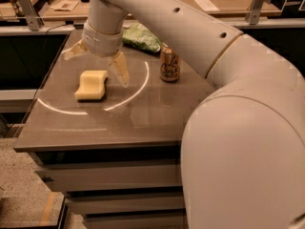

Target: Move sponge near green jalapeno chip bag

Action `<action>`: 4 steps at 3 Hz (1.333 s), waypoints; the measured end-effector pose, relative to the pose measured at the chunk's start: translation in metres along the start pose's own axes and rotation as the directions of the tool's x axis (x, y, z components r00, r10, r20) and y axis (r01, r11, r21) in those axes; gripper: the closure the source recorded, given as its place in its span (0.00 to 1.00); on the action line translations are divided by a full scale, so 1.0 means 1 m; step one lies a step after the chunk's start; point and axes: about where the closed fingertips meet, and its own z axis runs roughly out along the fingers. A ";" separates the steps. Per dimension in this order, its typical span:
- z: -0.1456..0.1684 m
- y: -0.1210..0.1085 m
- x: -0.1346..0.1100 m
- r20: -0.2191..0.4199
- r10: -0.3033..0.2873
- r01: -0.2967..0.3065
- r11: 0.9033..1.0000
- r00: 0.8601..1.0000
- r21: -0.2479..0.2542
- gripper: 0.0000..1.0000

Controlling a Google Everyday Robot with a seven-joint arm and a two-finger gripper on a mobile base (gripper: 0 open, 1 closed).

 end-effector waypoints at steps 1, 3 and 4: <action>0.016 0.000 -0.007 0.005 -0.039 0.040 0.996 0.999 -0.077 0.00; 0.042 -0.002 -0.026 0.005 -0.143 0.140 0.965 0.990 -0.221 0.18; 0.041 0.003 -0.025 0.008 -0.154 0.152 0.961 0.988 -0.230 0.42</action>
Offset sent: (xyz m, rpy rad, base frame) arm -0.0295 0.0206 -0.0405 -0.3033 0.0065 0.1680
